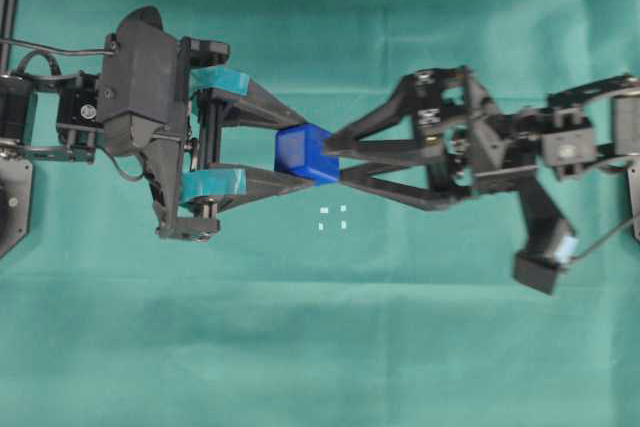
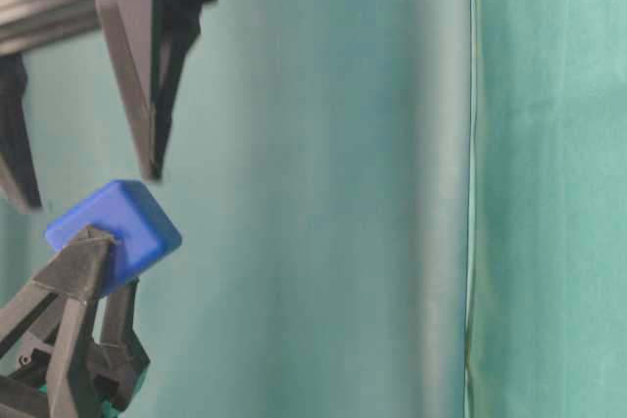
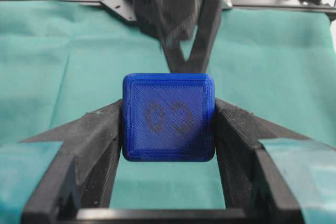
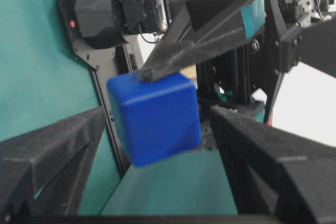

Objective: Handover the blue block to the right arm after grasping it with the left arm, then place it in the designated position.
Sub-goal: 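Close the right gripper on the cube's exposed side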

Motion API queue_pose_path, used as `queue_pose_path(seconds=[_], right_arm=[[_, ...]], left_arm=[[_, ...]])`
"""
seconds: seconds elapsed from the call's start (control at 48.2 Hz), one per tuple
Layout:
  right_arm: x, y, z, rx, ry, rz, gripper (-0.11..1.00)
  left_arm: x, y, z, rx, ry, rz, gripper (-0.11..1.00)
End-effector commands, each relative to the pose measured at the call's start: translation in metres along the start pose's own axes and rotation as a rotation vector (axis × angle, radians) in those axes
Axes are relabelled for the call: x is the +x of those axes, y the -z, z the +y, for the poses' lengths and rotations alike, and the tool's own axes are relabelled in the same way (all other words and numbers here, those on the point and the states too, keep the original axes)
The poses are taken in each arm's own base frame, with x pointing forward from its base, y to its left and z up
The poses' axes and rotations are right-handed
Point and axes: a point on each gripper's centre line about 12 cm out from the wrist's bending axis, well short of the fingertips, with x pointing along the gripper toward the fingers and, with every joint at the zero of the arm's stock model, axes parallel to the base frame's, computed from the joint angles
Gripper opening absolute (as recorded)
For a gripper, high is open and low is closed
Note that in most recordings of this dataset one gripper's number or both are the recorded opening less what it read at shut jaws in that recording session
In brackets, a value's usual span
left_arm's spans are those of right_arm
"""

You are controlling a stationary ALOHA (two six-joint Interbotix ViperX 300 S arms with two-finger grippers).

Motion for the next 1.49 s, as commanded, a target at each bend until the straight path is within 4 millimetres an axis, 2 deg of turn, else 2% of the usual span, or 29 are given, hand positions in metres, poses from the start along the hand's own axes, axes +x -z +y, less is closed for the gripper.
queue_pose_path(seconds=[0.0, 0.291, 0.83, 0.913, 1.038, 1.474], right_arm=[[0.007, -0.004, -0.017, -0.014, 0.039, -0.014, 0.89], [0.025, -0.004, -0.022, -0.045, 0.042, -0.017, 0.89], [0.027, -0.003, -0.023, -0.045, 0.036, -0.004, 0.87], [0.027, 0.0, -0.021, -0.045, 0.023, 0.019, 0.79], [0.027, 0.001, -0.021, -0.044, 0.016, 0.034, 0.52], [0.027, 0.002, -0.021, -0.04, 0.013, 0.038, 0.52]], left_arm=[[-0.005, -0.01, 0.0, -0.003, 0.0, -0.032, 0.46], [-0.005, -0.01, 0.001, -0.004, -0.002, -0.031, 0.46], [-0.005, -0.01, 0.001, -0.004, -0.002, -0.028, 0.47], [-0.005, -0.01, 0.0, -0.003, -0.001, -0.023, 0.46], [-0.005, -0.009, 0.001, -0.004, -0.002, -0.017, 0.46], [-0.006, -0.011, 0.001, 0.001, -0.002, -0.022, 0.47]])
